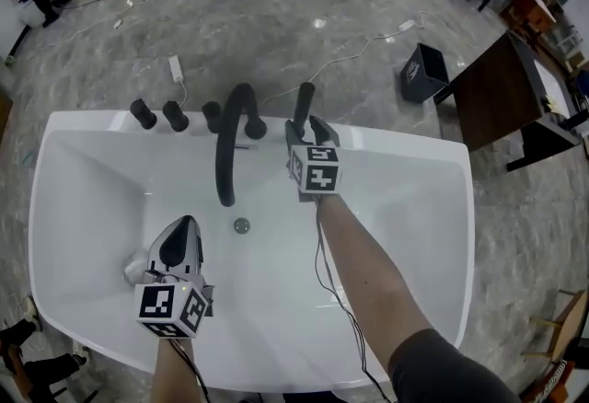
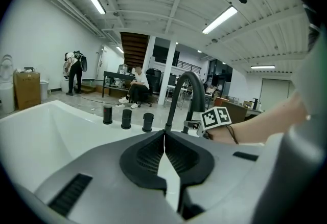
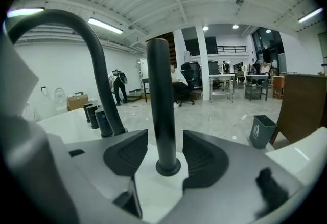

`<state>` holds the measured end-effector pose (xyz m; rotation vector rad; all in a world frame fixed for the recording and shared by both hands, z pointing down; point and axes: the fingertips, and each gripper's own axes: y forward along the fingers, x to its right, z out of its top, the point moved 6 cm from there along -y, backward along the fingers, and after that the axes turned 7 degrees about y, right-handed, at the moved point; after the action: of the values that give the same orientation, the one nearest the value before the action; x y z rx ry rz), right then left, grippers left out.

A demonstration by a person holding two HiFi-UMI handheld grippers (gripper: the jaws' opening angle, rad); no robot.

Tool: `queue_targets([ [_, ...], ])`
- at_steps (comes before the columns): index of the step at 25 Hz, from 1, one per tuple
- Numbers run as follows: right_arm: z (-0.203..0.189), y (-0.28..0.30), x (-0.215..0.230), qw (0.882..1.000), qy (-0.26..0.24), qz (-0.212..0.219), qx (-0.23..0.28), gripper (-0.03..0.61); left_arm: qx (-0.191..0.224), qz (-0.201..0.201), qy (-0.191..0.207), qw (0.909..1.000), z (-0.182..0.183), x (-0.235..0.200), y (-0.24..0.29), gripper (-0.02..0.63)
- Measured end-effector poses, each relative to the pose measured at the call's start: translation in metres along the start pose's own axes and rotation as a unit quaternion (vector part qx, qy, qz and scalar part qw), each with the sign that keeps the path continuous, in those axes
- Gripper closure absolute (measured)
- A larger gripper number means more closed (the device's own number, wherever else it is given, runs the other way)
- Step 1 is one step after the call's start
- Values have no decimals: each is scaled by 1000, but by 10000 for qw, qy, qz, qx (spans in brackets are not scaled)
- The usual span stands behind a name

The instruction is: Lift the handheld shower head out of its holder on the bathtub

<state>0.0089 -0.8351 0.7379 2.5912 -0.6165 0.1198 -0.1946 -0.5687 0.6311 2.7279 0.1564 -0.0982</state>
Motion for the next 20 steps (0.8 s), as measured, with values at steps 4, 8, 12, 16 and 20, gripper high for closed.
queue_targets([
  [4, 7, 20, -2, 9995, -304, 51, -19, 367, 16, -2, 23, 10000, -10, -5, 4, 598],
  [8, 10, 25, -4, 9989, -451, 48, -121, 439, -18, 24, -11, 10000, -18, -9, 5, 598],
  [12, 9, 14, -8, 9981, -588, 67, -161, 442, -31, -5, 5, 10000, -19, -7, -1, 598],
  [16, 23, -16, -12, 9986, -517, 73, 46, 443, 16, -48, 84, 10000, -7, -1, -18, 598],
  [20, 44, -63, -22, 9987, -478, 101, 172, 444, 68, -63, 90, 9999, 11, 8, -52, 598],
])
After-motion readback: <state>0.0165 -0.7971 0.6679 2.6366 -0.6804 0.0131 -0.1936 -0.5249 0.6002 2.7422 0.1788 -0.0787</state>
